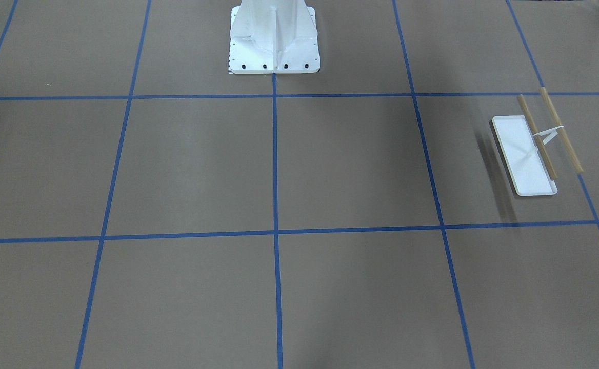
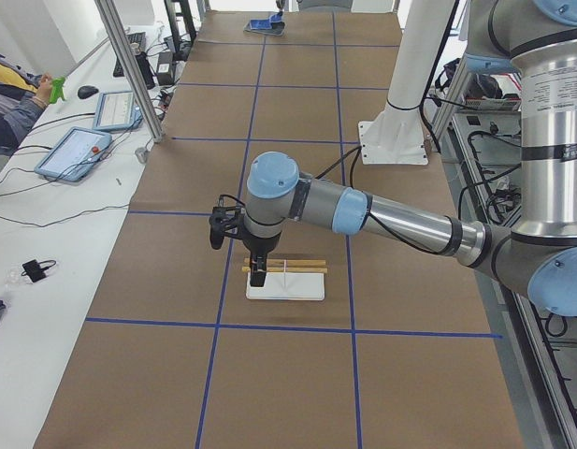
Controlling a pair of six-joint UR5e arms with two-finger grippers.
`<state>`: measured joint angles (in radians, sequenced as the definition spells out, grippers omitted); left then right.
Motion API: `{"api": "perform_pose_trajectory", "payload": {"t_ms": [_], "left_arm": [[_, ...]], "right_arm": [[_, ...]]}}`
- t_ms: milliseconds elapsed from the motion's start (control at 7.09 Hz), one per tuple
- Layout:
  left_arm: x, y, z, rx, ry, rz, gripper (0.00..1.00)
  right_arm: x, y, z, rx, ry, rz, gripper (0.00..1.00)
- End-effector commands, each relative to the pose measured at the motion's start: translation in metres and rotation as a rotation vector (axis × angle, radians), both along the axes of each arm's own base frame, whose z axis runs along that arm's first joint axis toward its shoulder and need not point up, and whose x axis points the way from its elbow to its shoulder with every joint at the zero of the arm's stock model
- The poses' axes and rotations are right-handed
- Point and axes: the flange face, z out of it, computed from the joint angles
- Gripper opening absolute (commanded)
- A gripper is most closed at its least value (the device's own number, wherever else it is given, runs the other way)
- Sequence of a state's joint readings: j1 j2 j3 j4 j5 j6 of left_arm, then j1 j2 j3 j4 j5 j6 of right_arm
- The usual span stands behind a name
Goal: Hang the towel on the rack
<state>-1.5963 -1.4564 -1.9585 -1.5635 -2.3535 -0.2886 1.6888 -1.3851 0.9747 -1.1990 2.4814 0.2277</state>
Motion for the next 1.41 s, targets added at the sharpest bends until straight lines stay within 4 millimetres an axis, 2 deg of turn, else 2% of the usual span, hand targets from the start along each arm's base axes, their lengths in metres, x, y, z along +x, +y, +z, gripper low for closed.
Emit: {"api": "perform_pose_trajectory", "payload": {"t_ms": [0,141,282,423,705,846,987,1128,1269], "left_arm": [[0.008,-0.013,-0.011,-0.021,0.018,-0.024,0.98],[0.017,-0.024,-0.024,-0.044,0.036,-0.054,0.98],[0.035,-0.045,-0.048,-0.088,0.066,-0.103,0.98],[0.060,-0.065,-0.070,-0.137,0.099,-0.142,0.98],[0.110,-0.105,-0.133,-0.252,0.241,-0.177,0.98],[0.140,-0.115,-0.168,-0.300,0.281,-0.192,0.98],[0.169,-0.120,-0.200,-0.345,0.313,-0.206,0.98],[0.186,-0.125,-0.226,-0.384,0.341,-0.226,0.98],[0.213,-0.124,-0.252,-0.451,0.379,-0.220,0.98]], "right_arm": [[-0.045,-0.031,-0.127,-0.078,-0.004,0.039,0.00],[-0.072,-0.039,-0.188,-0.102,-0.017,0.055,0.00],[-0.117,-0.039,-0.260,-0.128,-0.030,0.077,0.00],[-0.154,-0.035,-0.317,-0.162,-0.051,0.113,0.00],[-0.235,-0.036,-0.428,-0.253,-0.117,0.178,0.00],[-0.279,-0.039,-0.492,-0.298,-0.158,0.208,0.00],[-0.315,-0.037,-0.546,-0.337,-0.194,0.230,0.00],[-0.339,-0.032,-0.587,-0.346,-0.227,0.226,0.00],[-0.363,-0.026,-0.620,-0.357,-0.247,0.233,0.00]]}}
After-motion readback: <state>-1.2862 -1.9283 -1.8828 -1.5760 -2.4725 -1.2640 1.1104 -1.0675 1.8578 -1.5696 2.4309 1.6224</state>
